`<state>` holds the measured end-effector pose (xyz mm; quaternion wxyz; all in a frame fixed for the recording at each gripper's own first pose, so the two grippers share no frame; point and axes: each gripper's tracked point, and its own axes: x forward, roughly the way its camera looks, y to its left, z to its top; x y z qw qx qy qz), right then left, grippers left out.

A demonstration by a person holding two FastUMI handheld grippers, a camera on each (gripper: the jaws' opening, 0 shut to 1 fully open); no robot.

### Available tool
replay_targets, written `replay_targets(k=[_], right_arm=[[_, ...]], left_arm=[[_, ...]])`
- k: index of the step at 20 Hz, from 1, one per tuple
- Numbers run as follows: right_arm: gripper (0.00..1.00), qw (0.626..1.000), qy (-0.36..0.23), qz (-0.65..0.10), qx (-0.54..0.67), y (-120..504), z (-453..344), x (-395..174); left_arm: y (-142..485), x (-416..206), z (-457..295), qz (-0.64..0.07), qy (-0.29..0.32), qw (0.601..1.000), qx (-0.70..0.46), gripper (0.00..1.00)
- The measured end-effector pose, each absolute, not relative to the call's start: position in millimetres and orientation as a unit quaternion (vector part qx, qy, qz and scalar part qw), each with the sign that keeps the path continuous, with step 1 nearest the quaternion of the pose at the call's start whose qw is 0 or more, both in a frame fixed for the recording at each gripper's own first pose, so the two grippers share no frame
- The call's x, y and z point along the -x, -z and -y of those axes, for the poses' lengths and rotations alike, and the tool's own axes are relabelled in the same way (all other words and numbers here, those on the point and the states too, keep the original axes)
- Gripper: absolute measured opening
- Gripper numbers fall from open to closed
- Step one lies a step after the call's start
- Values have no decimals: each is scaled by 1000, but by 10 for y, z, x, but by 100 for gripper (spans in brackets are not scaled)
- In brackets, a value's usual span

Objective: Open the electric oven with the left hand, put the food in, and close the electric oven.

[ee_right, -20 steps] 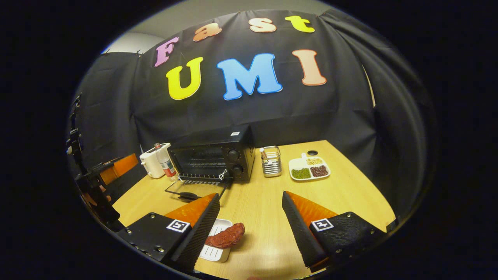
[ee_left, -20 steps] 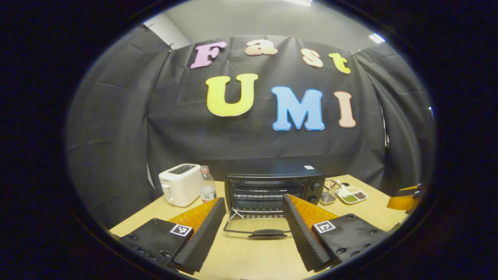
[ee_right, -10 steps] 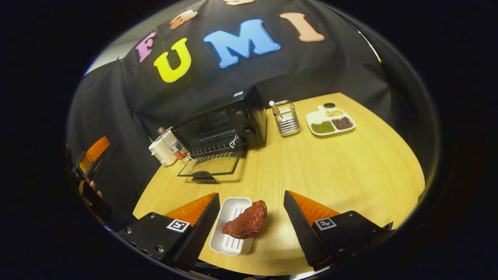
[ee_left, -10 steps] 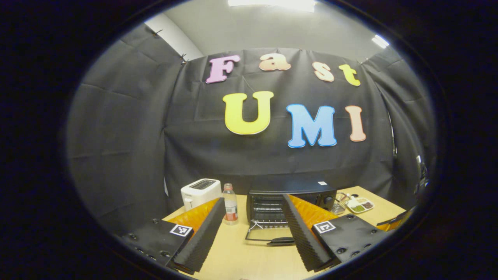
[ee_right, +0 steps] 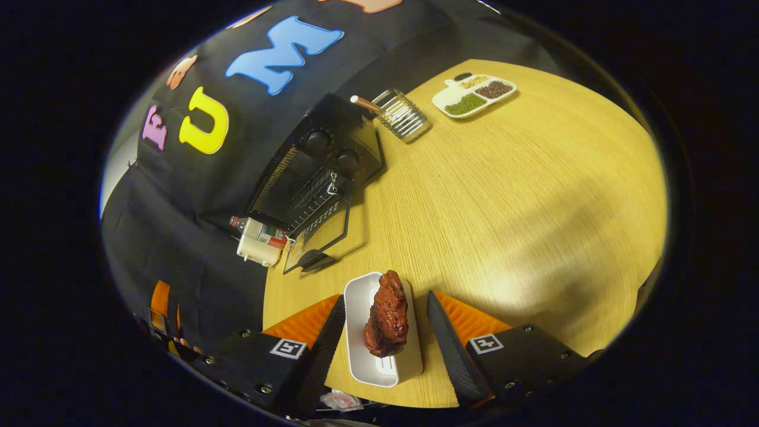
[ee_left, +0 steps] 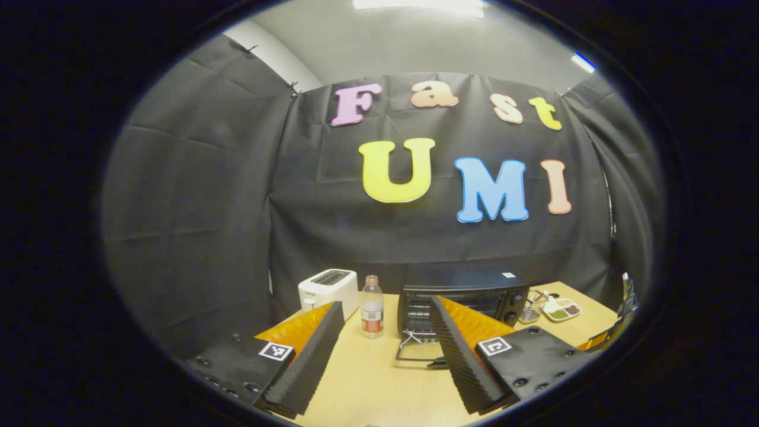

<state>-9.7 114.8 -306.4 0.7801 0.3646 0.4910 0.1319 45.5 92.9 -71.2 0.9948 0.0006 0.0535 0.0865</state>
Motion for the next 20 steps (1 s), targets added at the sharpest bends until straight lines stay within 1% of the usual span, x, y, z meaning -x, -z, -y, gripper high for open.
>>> replay_targets(k=[2, 3, 5, 7, 8, 9, 11, 12, 13, 15, 16, 17, 18, 19, 20], right_arm=[[85, 773, -129, -494, -376, 3082, -1171, 116], [67, 779, -115, -491, -372, 3126, -1116, 75], [34, 770, -123, -489, -391, 3045, -1163, 75], [34, 769, -130, -489, -391, 3049, -1146, 73], [23, 767, -116, -485, -404, 3094, -1196, 27], [12, 758, -122, -489, -413, 3054, -1181, -1], [12, 758, -133, -489, -412, 3009, -1207, 53], [12, 764, -137, -485, -403, 2984, -1202, 53], [12, 770, -139, -481, -394, 2954, -1185, 41], [12, 777, -149, -468, -393, 2818, -1186, 0], [13, 778, -155, -462, -397, 2744, -1193, -29], [12, 780, -157, -456, -399, 2678, -1194, -61], [12, 783, -158, -449, -400, 2619, -1200, -97], [12, 786, -158, -443, -401, 2563, -1207, -143], [12, 788, -159, -437, -404, 2499, -1214, -196]], left_arm=[[707, -437, -939, -55, -86, 995, -1, 100], [728, -439, -957, -56, -87, 995, -4, 100], [742, -473, -946, -57, -87, 995, -5, 100], [762, -469, -941, -59, -86, 995, -4, 100], [762, -472, -950, -59, -87, 994, -4, 97], [778, -479, -963, -58, -88, 994, -3, 100], [792, -500, -955, -60, -88, 994, 2, 100], [784, -498, -948, -60, -88, 994, 3, 100], [795, -497, -971, -59, -89, 994, 3, 97], [797, -515, -961, -60, -87, 994, 5, 97], [804, -525, -959, -60, -85, 995, 7, 100], [818, -555, -955, -61, -83, 995, 9, 97], [823, -577, -949, -61, -81, 995, 9, 97], [833, -605, -930, -61, -79, 995, 9, 100], [847, -622, -924, -61, -76, 995, 9, 100]])
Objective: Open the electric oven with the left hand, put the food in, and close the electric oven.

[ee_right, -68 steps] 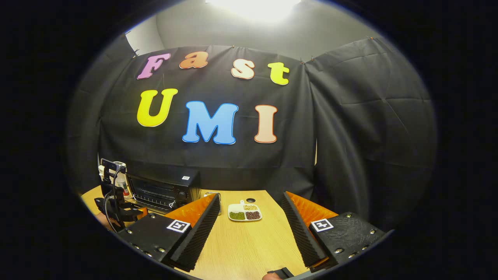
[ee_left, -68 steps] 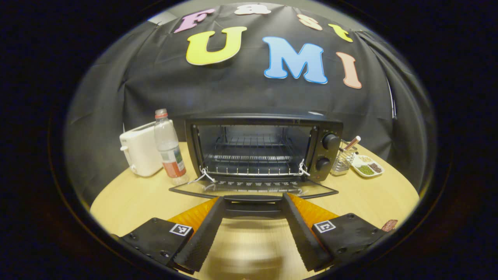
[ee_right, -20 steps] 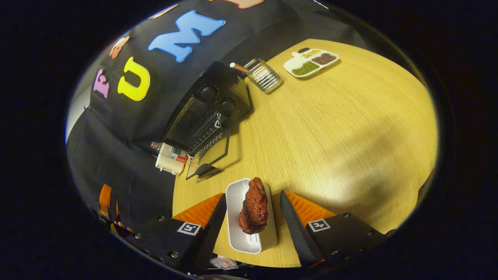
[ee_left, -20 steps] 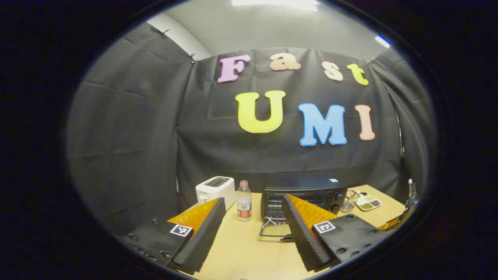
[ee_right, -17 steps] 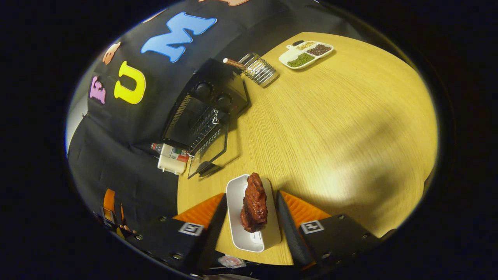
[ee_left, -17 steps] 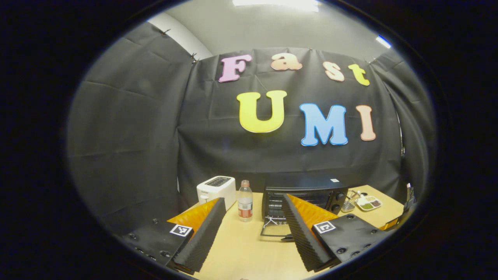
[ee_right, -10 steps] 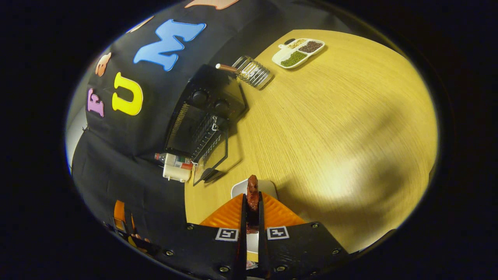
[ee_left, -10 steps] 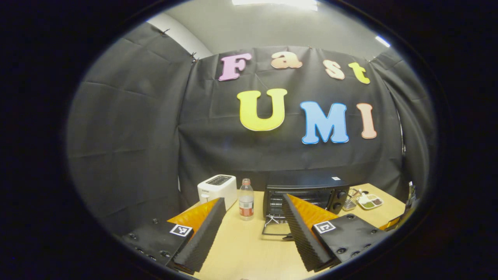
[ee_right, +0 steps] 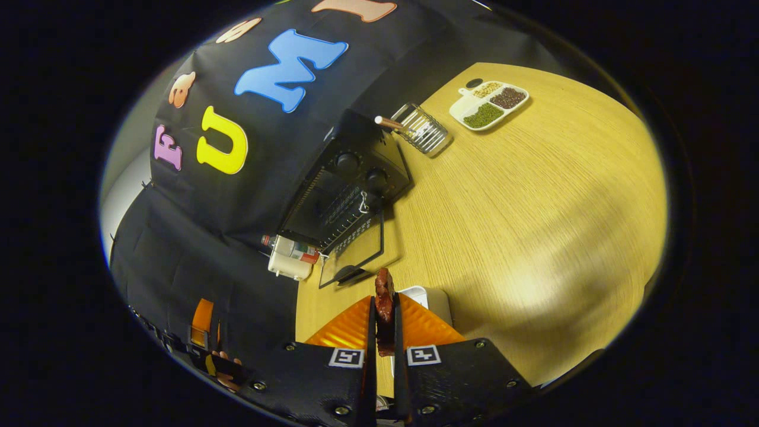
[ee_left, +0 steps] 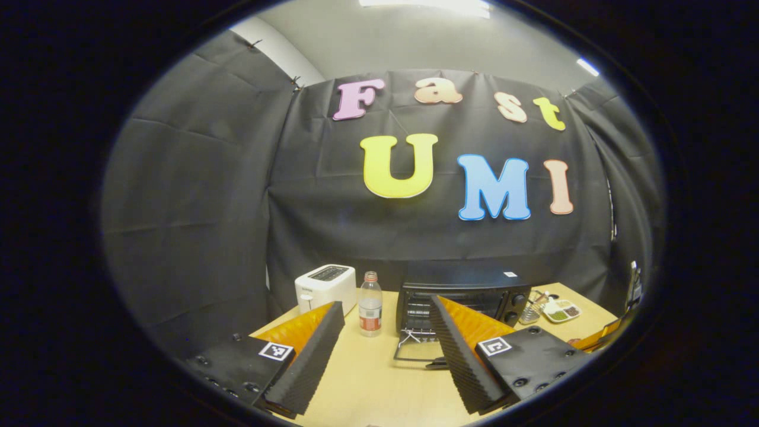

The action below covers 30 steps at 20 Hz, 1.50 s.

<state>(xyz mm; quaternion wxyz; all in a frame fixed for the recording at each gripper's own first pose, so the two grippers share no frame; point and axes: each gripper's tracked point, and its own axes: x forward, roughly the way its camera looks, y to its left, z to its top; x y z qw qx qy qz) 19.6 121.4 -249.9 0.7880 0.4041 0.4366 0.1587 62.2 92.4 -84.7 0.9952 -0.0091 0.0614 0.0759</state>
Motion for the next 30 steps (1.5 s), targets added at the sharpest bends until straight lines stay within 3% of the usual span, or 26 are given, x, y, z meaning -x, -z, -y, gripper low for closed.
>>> replay_targets(k=[14, 30], right_arm=[[12, 800, -176, -365, -442, 1982, -1910, -1076], [12, 788, -169, -355, -473, 2287, -2889, -1894]], left_arm=[[1021, -924, -1263, -74, -62, 995, 15, 97], [1065, -1188, -1906, -81, -76, 994, -15, 98]])
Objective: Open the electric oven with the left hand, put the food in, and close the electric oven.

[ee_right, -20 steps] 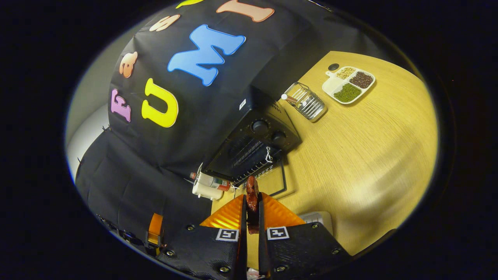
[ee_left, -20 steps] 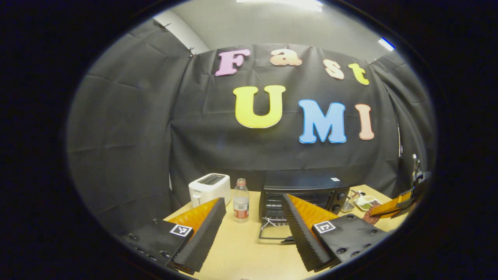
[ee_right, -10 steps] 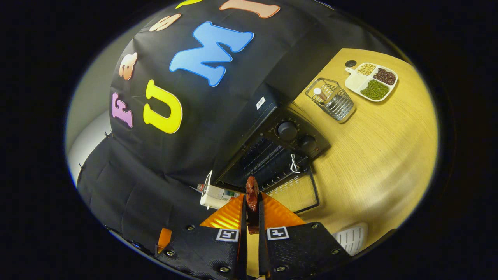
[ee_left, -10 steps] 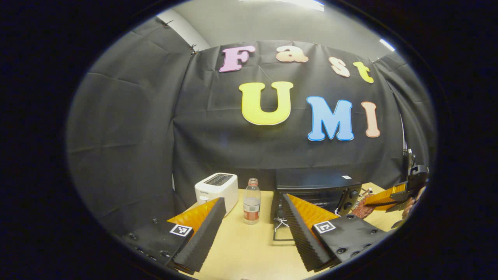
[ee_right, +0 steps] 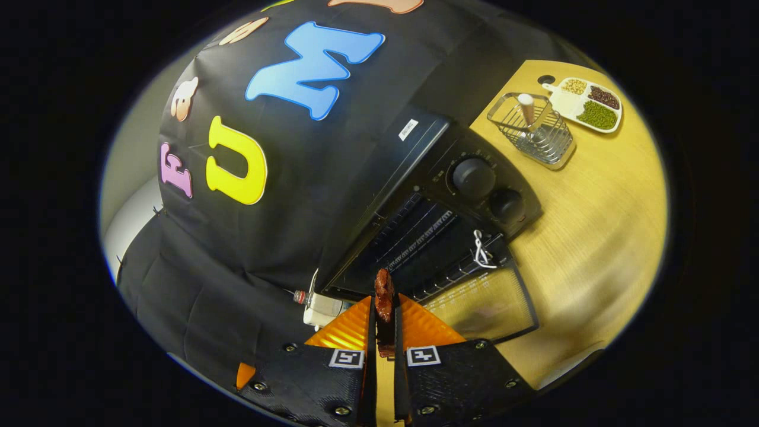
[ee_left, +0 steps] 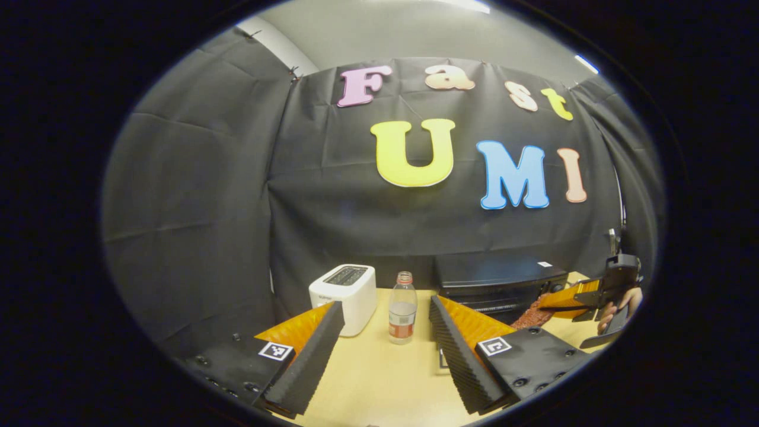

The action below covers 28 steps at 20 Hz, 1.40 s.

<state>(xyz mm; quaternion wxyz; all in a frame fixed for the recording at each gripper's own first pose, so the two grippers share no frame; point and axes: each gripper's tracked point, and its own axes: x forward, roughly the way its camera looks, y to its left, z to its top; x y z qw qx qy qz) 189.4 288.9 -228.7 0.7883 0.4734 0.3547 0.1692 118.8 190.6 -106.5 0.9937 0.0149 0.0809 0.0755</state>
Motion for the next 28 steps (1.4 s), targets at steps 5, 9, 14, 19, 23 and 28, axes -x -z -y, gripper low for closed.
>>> replay_targets(k=[5, 9, 14, 19, 23, 28], right_arm=[[12, 793, -160, -339, -481, 2401, -3109, -2189], [12, 800, -147, -330, -479, 2528, -3246, -2391], [12, 809, -133, -292, -493, 2580, -3318, -2676], [12, 821, -116, -288, -479, 2755, -3367, -2795], [14, 847, -114, -281, -436, 2795, -3344, -2802], [17, 871, -79, -298, -383, 3005, -3158, -2804]], left_arm=[[1101, -1220, -2093, -90, -85, 992, -17, 98], [1085, -1288, -2237, -89, -94, 991, -29, 100], [1117, -1321, -2331, -96, -102, 990, -29, 100], [1166, -1304, -2419, -106, -111, 988, -31, 98], [1219, -1299, -2434, -113, -112, 987, -32, 100], [1229, -1315, -2372, -114, -106, 988, -27, 100]])
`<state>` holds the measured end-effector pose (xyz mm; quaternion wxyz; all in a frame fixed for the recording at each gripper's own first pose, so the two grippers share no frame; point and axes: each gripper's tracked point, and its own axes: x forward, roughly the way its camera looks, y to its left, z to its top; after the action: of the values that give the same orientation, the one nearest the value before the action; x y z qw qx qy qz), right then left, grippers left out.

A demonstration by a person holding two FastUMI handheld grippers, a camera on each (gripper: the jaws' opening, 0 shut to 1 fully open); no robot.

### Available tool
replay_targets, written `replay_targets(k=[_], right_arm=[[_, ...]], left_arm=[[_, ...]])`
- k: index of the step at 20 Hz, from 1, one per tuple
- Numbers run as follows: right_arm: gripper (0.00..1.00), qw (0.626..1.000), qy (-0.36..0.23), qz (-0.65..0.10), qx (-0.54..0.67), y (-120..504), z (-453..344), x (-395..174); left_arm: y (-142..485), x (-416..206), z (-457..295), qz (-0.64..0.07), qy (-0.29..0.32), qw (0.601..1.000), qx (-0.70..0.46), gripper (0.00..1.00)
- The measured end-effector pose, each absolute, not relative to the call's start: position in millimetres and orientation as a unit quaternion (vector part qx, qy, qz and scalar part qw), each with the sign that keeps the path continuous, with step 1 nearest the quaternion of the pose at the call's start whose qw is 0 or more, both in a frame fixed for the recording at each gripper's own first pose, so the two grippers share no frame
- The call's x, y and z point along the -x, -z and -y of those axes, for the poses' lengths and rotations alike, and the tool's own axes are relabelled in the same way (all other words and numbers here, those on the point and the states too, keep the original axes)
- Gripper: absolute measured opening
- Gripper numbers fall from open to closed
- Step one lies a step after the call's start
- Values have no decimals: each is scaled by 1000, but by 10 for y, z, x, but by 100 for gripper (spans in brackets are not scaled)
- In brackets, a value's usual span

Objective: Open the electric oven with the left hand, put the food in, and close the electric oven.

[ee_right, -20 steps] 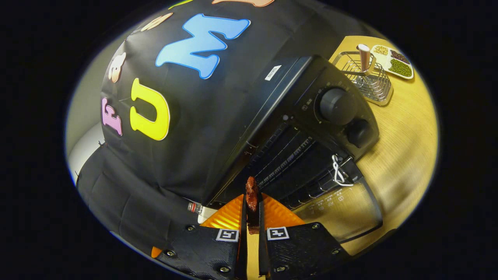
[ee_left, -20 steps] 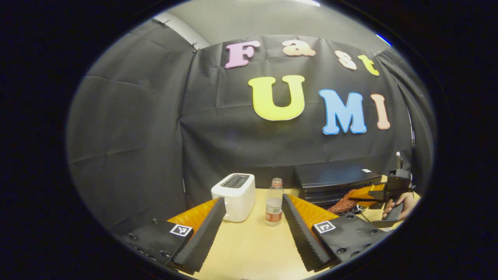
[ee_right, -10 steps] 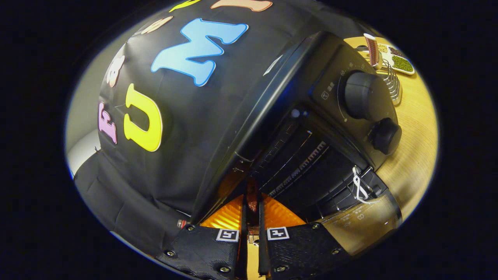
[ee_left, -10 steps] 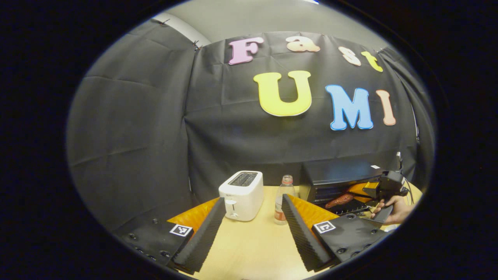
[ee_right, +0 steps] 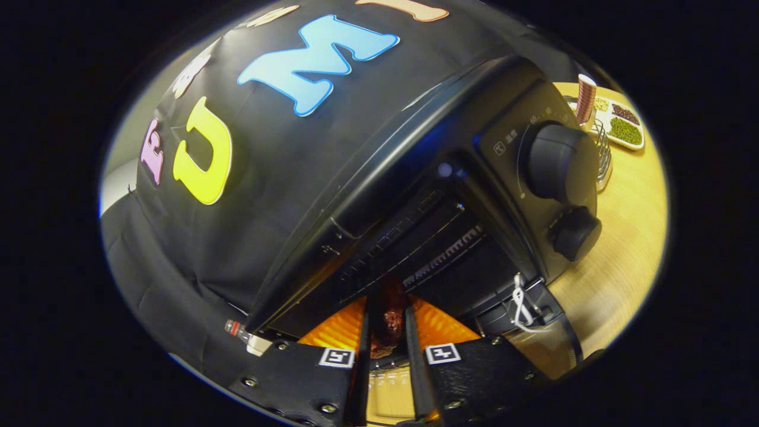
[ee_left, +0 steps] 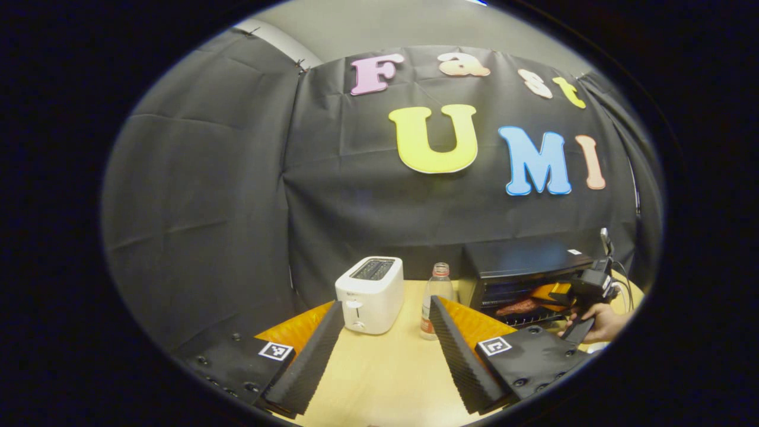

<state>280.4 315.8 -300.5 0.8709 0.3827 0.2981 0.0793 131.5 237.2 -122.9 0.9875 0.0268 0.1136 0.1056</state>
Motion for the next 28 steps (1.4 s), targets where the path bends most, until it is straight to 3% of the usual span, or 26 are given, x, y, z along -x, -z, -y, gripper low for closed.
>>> replay_targets(k=[3, 4, 5, 7, 18, 28], right_arm=[[67, 878, -77, -300, -366, 3008, -3074, -2788], [60, 880, -79, -296, -362, 2972, -3052, -2771], [64, 886, -80, -290, -352, 2911, -2997, -2758], [94, 900, -74, -276, -328, 2848, -2864, -2760], [97, 941, -116, -247, -200, 2404, -2347, -2076], [96, 973, -125, -172, -92, 1727, -1700, -1541]], left_arm=[[1259, -1307, -2338, -117, -100, 988, -29, 100], [1252, -1311, -2314, -116, -98, 988, -29, 100], [1239, -1323, -2295, -116, -97, 988, -29, 100], [1250, -1334, -2237, -115, -92, 989, -28, 100], [1340, -1377, -1504, -121, -33, 992, -15, 100], [1638, -1318, -659, -152, 23, 988, 7, 100]])
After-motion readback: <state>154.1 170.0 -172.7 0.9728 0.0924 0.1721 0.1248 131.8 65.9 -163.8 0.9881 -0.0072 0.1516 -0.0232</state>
